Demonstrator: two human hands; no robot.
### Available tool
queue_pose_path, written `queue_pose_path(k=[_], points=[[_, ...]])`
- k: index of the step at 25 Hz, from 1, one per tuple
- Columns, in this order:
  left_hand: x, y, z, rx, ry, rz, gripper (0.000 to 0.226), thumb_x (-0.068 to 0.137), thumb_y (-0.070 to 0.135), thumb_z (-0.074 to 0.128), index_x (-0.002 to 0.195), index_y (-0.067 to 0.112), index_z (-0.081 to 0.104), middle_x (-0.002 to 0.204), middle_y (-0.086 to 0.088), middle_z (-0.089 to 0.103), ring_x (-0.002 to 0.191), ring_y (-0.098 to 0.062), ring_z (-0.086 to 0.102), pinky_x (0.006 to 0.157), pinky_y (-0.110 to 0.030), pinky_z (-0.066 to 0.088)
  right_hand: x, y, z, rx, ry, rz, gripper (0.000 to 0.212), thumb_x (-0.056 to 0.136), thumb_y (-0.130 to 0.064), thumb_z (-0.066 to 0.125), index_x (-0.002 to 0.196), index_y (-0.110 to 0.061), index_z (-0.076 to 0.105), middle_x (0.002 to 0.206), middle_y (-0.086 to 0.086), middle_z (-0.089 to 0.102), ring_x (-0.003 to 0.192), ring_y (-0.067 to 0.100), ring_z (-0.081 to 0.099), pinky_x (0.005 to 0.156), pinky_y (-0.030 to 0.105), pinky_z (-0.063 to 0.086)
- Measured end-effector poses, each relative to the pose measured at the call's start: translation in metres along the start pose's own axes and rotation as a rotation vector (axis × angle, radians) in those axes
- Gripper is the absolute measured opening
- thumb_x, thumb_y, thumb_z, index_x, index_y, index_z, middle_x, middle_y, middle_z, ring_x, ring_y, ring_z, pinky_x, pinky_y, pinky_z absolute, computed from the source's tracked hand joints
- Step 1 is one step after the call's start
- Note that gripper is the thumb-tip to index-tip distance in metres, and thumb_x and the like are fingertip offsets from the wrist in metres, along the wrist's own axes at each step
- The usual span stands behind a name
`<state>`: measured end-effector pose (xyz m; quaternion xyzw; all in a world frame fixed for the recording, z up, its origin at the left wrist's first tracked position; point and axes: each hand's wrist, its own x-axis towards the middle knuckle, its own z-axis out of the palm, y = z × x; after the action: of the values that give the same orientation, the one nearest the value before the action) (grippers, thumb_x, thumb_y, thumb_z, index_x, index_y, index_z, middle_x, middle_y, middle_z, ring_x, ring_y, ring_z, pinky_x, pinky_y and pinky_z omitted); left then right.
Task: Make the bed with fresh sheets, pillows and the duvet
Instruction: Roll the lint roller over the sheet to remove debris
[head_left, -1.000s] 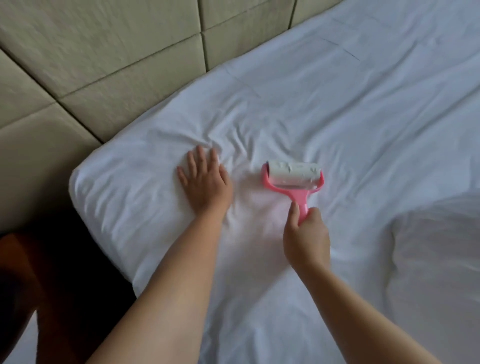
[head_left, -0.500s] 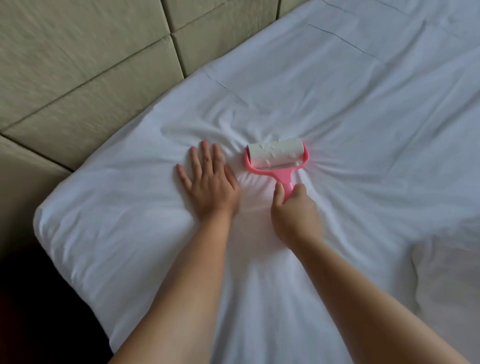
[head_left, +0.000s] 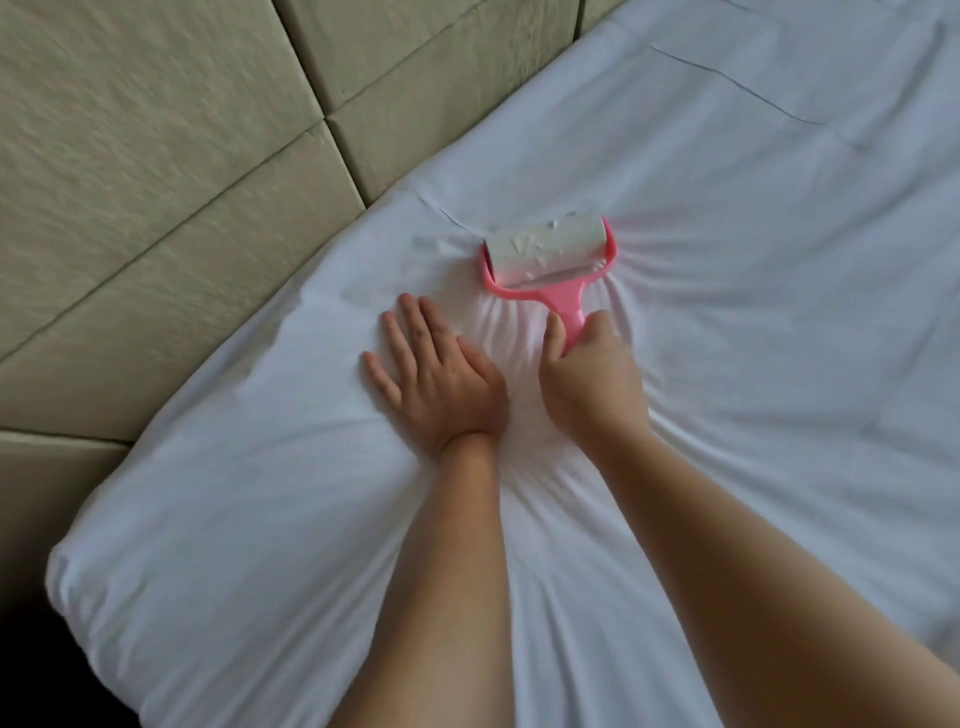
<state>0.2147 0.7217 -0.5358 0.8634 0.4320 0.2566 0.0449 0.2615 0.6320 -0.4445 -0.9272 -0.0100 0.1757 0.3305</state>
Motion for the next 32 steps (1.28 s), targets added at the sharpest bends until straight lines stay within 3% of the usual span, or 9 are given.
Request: queue_pose_path(k=[5,12,18,22,24,27,32], points=[[0.007,0.004,0.007,0.039,-0.042,0.003,0.051,0.092,0.025,0.031,0.136,0.009,0.051,0.143,-0.004,0.048,0.134,-0.023,0.043,0.109,-0.048,0.022,0.035,-0.023,0.003,-0.018,-0.036,-0.011,0.028,0.099,-0.042,0.036,0.095,-0.014,0.039,0.08,-0.002,0.041,0.079,0.022,0.042,0.069,0.031,0.031],[0.011,0.005,0.005,0.107,-0.087,0.029,0.052,0.092,0.025,0.029,0.136,0.009,0.051,0.143,-0.004,0.048,0.134,-0.023,0.042,0.109,-0.048,0.021,0.035,-0.026,0.0,-0.009,-0.053,-0.015,0.03,0.099,-0.043,0.035,0.095,-0.014,0.039,0.084,-0.001,0.043,0.079,0.022,0.044,0.069,0.032,0.032],[0.018,0.009,-0.009,0.059,-0.139,-0.009,0.046,0.089,0.022,0.036,0.125,0.008,0.062,0.136,-0.006,0.056,0.127,-0.024,0.05,0.107,-0.048,0.029,-0.011,0.002,-0.018,-0.002,-0.07,0.014,0.031,0.098,-0.045,0.036,0.095,-0.014,0.039,0.094,0.006,0.052,0.096,0.031,0.054,0.071,0.031,0.032],[0.024,0.005,-0.033,0.065,-0.405,0.123,0.054,0.095,0.026,0.032,0.147,0.01,0.034,0.156,-0.005,0.026,0.145,-0.02,0.02,0.116,-0.047,0.006,-0.052,0.033,-0.03,-0.05,-0.087,0.038,0.032,0.098,-0.046,0.034,0.095,-0.015,0.04,0.081,-0.002,0.043,0.081,0.025,0.046,0.068,0.031,0.033],[0.015,-0.006,-0.044,0.088,-0.432,0.236,0.058,0.094,0.03,0.023,0.148,0.01,0.029,0.157,-0.006,0.023,0.146,-0.02,0.016,0.117,-0.044,0.005,-0.063,0.044,-0.033,-0.026,-0.083,0.028,0.032,0.098,-0.045,0.034,0.095,-0.014,0.041,0.083,-0.001,0.045,0.081,0.024,0.047,0.068,0.032,0.035],[-0.008,-0.015,-0.061,0.108,-0.443,0.263,0.065,0.09,0.035,0.016,0.15,0.011,0.026,0.158,-0.005,0.02,0.146,-0.02,0.014,0.117,-0.043,0.003,-0.08,0.059,-0.035,0.026,-0.072,0.015,0.032,0.098,-0.045,0.036,0.095,-0.013,0.043,0.091,0.002,0.05,0.087,0.026,0.052,0.07,0.032,0.036],[-0.051,-0.019,-0.083,0.123,-0.484,0.263,0.056,0.099,0.032,0.023,0.152,0.014,0.019,0.16,-0.003,0.013,0.147,-0.017,0.008,0.117,-0.044,-0.002,-0.122,0.091,-0.045,-0.011,-0.075,0.022,0.03,0.098,-0.045,0.035,0.094,-0.015,0.039,0.089,0.002,0.048,0.081,0.024,0.045,0.07,0.032,0.035]])
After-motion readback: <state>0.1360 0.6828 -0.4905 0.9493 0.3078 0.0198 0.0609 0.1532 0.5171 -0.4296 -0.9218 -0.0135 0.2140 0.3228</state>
